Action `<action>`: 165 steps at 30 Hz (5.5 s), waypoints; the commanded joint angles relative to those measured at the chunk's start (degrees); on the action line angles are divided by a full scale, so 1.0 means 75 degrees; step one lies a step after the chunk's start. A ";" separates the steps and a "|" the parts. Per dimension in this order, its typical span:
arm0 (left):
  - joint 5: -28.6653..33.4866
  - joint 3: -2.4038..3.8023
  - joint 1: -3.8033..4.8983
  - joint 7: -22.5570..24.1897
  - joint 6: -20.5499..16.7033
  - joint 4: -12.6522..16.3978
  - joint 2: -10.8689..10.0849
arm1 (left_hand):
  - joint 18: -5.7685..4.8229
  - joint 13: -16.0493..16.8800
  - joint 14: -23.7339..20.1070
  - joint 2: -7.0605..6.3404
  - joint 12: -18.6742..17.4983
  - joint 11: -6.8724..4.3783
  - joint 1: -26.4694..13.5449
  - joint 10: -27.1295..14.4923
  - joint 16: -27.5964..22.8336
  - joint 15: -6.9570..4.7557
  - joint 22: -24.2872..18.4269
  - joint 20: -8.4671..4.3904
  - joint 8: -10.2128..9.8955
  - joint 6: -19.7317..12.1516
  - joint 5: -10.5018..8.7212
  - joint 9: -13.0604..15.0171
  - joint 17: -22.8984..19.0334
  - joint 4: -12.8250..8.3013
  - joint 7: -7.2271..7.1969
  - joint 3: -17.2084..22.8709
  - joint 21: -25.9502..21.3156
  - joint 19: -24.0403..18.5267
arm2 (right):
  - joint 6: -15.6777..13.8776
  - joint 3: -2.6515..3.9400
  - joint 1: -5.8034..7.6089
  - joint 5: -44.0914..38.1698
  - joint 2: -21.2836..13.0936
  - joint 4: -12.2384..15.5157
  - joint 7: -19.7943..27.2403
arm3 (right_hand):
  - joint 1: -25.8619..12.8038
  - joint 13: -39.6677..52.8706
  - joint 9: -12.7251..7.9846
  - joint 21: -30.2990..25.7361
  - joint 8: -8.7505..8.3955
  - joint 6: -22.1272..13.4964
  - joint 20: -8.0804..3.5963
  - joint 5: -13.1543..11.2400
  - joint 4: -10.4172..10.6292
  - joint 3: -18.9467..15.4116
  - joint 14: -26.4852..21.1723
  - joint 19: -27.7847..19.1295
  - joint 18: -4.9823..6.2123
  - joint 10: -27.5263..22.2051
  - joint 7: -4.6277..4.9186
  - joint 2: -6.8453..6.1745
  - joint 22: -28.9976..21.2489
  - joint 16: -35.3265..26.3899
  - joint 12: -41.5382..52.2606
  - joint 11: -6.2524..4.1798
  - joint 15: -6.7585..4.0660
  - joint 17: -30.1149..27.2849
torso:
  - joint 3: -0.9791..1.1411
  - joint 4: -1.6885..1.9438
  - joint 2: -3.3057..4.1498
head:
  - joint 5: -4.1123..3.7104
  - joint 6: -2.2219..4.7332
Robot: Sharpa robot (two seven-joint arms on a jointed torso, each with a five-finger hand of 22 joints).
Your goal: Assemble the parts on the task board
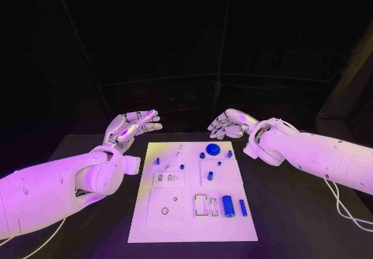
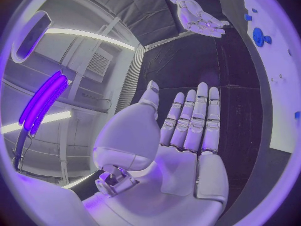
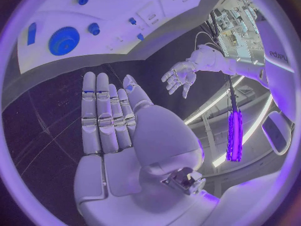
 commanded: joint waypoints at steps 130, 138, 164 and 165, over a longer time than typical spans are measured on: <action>-0.0260 0.0007 0.0198 0.0251 0.0441 0.0519 -0.0022 | 0.0047 -0.0014 0.0043 0.0049 -0.0229 0.0036 0.0144 0.0031 -0.0241 0.0024 -0.0110 0.0007 -0.0176 0.0121 0.0034 -0.0012 -0.0046 -0.0284 0.0202 -0.0009 -0.0029 0.0215 | 0.0624 0.0305 0.0113 -0.4016 0.2228 -0.1435 -0.1669 | -0.1250 0.0014 -0.0009 0.6318 -0.0499 0.0507 -0.0196 -0.0719 0.0152 0.3775 0.1058 0.1472 -0.0495 0.0259 -0.0110 -0.0960 0.6136 0.6990 -0.0387 -0.0158 -0.0261 0.5590 | -0.0018 0.0314 0.0987 | 0.0057 0.0117; -0.0260 0.0007 0.0207 0.0247 0.0441 0.0493 -0.0025 | 0.0047 -0.0014 0.0043 0.0049 -0.0229 0.0036 0.0144 0.0031 -0.0241 0.0024 -0.0110 0.0007 -0.0176 0.0121 0.0034 -0.0012 -0.0046 -0.0284 0.0202 -0.0009 -0.0029 0.0215 | 0.0626 0.0305 0.0114 -0.4016 0.2220 -0.1421 -0.1669 | -0.1263 0.0015 -0.0008 0.6316 -0.0498 0.0504 -0.0194 -0.0721 0.0160 0.3782 0.1056 0.1467 -0.0494 0.0257 -0.0109 -0.0974 0.6130 0.6989 -0.0385 -0.0158 -0.0259 0.5585 | -0.0019 0.0309 0.0993 | 0.0071 0.0111; -0.0260 0.0007 0.0241 0.0204 0.0471 0.0462 -0.0028 | 0.0046 -0.0014 0.0042 0.0058 -0.0248 0.0037 0.0149 0.0024 -0.0259 0.0026 -0.0122 0.0008 -0.0189 0.0124 0.0031 -0.0012 -0.0047 -0.0306 0.0199 -0.0010 -0.0040 0.0220 | 0.0376 0.0305 0.0142 -0.4016 0.2274 -0.1508 -0.1675 | -0.1303 0.0007 -0.0029 0.5846 -0.0518 -0.0497 -0.0035 -0.0976 0.0400 0.3740 0.0775 0.0940 -0.0332 -0.0834 0.0018 -0.1505 0.5234 0.6266 -0.0349 0.0040 -0.0102 0.4433 | -0.0015 0.0301 0.1007 | 0.0114 0.0071; -0.0260 0.0007 0.0243 0.0202 0.0472 0.0459 -0.0041 | 0.0046 -0.0014 0.0042 0.0058 -0.0248 0.0037 0.0149 0.0024 -0.0259 0.0026 -0.0122 0.0008 -0.0189 0.0124 0.0031 -0.0012 -0.0047 -0.0306 0.0199 -0.0010 -0.0040 0.0220 | 0.0316 0.0305 0.0156 -0.4016 0.2184 -0.1406 -0.1691 | -0.1308 0.0010 -0.0026 0.5839 -0.0512 -0.0499 -0.0032 -0.0975 0.0419 0.3726 0.0772 0.0936 -0.0331 -0.0827 0.0011 -0.1506 0.5222 0.6247 -0.0339 0.0035 -0.0104 0.4404 | -0.0006 0.0287 0.1002 | 0.0123 0.0075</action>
